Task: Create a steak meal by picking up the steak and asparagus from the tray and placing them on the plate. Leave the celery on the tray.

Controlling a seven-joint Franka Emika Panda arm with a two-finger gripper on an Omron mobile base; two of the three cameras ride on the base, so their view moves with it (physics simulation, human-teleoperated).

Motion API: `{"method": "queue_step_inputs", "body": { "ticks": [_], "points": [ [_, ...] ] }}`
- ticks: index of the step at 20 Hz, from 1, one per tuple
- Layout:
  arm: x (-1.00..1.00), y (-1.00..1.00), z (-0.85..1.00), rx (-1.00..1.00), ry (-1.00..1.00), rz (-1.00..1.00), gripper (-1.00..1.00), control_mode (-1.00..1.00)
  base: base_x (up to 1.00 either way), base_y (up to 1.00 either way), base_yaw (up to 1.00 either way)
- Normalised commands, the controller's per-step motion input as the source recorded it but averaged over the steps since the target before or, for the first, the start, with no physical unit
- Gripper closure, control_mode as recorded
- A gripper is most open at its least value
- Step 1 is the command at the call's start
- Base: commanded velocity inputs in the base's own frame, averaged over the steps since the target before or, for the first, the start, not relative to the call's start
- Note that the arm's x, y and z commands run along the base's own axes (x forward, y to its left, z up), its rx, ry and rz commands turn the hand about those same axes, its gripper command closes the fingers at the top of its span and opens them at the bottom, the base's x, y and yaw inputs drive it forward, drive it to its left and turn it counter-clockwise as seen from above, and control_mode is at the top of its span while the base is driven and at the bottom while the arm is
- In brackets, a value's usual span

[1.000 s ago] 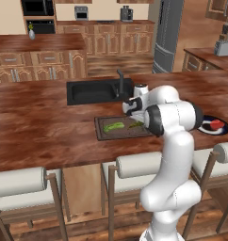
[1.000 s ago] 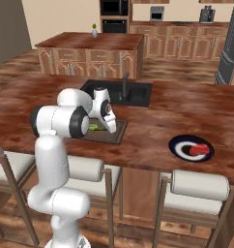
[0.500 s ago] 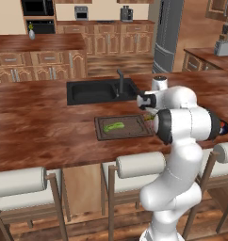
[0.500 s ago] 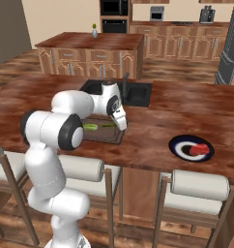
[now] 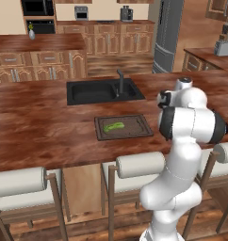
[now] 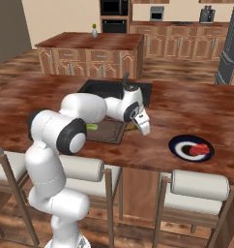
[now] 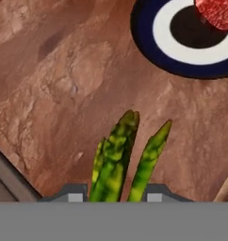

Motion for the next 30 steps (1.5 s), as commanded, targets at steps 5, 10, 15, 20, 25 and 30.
{"method": "queue_step_inputs", "body": {
  "ticks": [5,10,15,20,25,30],
  "points": [
    [0.0,-1.0,0.0,0.0,0.01,0.0,1.0,-1.0,0.0,0.0,0.0],
    [0.02,-1.0,0.0,0.0,0.04,0.0,1.0,-1.0,0.0,0.0,0.0],
    [0.05,-0.96,0.0,0.01,0.03,0.0,1.0,-1.0,0.0,0.0,0.0],
    [0.12,-0.66,-0.03,0.02,0.02,0.0,1.0,-1.0,0.0,0.0,0.0],
    [0.19,-0.21,-0.34,0.0,0.0,0.0,1.0,-1.0,0.0,0.0,0.0],
    [0.31,-0.01,-0.4,0.0,0.0,0.0,1.0,-1.0,0.0,0.0,0.0]
  ]
}}
